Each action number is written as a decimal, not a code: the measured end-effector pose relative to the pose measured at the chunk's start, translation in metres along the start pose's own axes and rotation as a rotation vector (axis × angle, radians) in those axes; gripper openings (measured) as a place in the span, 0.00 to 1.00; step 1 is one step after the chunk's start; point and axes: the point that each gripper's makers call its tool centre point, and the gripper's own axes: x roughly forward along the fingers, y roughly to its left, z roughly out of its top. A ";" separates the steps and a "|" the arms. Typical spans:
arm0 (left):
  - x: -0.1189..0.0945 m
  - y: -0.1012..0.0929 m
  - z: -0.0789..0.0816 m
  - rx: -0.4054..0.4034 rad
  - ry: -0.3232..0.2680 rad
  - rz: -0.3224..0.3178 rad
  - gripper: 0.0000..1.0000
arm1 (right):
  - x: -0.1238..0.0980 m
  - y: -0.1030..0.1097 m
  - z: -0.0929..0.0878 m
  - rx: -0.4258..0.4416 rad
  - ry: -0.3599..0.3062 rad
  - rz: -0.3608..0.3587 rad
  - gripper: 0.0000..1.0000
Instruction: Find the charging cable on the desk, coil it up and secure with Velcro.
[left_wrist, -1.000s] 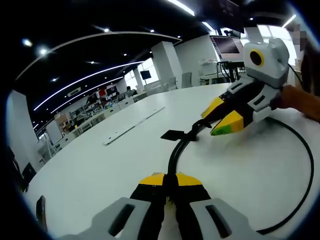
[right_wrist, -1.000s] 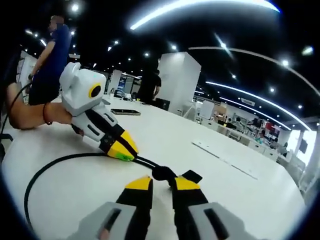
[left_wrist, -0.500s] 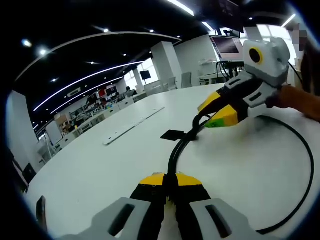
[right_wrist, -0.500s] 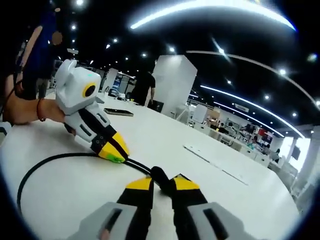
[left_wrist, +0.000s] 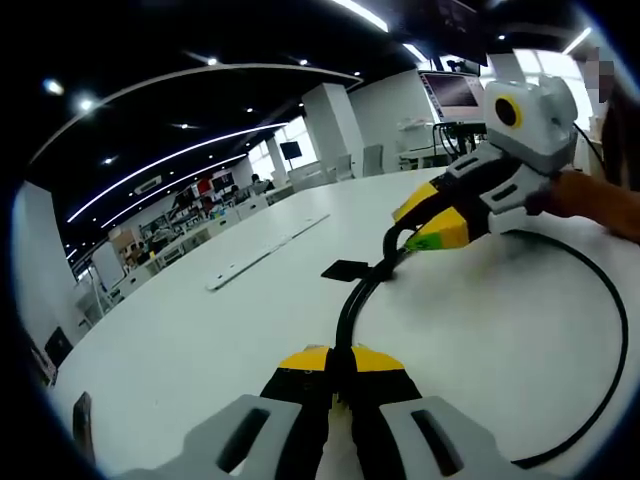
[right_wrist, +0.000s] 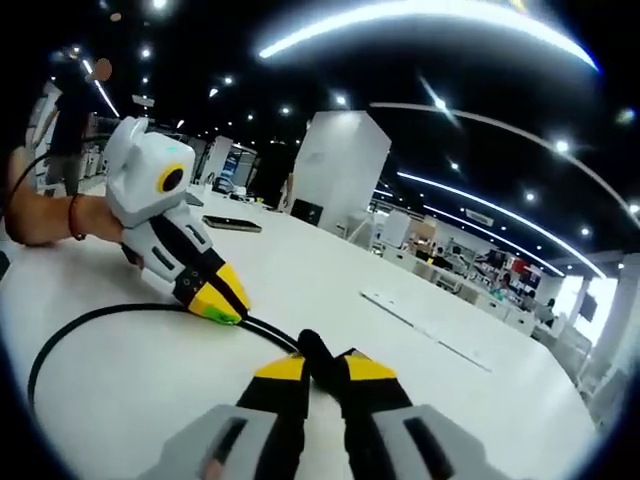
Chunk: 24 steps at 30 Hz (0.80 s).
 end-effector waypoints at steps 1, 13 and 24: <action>0.000 0.000 0.000 -0.001 0.000 0.000 0.07 | 0.000 0.000 0.000 -0.002 -0.001 0.000 0.13; 0.000 -0.001 0.000 0.003 0.000 0.000 0.07 | 0.004 -0.002 0.002 0.005 -0.017 0.010 0.11; 0.001 0.000 0.000 0.004 -0.001 -0.001 0.07 | 0.005 -0.005 0.007 -0.017 -0.024 0.007 0.05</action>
